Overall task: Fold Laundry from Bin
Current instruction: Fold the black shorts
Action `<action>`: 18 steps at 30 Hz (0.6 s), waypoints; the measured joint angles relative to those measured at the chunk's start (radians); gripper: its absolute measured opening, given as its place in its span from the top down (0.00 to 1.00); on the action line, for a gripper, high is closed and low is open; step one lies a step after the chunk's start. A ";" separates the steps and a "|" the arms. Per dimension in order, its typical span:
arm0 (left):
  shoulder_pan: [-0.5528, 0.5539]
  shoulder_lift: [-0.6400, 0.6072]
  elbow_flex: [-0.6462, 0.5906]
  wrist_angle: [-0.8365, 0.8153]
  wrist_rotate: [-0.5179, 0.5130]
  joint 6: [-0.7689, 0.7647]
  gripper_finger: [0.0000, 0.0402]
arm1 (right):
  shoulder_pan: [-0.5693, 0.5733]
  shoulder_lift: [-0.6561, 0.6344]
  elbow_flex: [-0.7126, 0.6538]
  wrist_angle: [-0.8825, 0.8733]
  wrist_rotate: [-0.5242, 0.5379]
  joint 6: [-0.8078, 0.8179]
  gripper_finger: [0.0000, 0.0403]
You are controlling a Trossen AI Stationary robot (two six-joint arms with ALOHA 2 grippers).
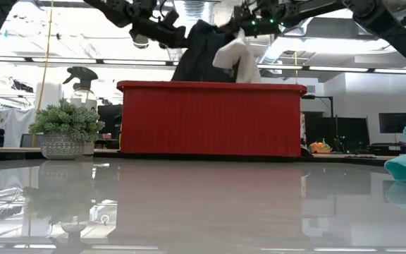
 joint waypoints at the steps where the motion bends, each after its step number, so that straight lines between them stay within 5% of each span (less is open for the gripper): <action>1: 0.004 0.000 0.025 -0.022 -0.027 0.022 1.00 | -0.017 0.000 0.000 -0.003 0.036 0.000 0.70; 9: 0.029 -0.002 0.168 -0.106 -0.117 0.105 1.00 | -0.107 0.000 0.000 -0.047 0.116 -0.008 0.29; 14: 0.039 -0.002 0.231 -0.105 -0.117 0.100 1.00 | -0.113 0.000 0.000 -0.084 0.127 -0.005 0.23; 18: 0.039 -0.002 0.290 -0.135 -0.115 0.099 1.00 | -0.059 0.000 0.000 -0.170 0.129 -0.180 0.23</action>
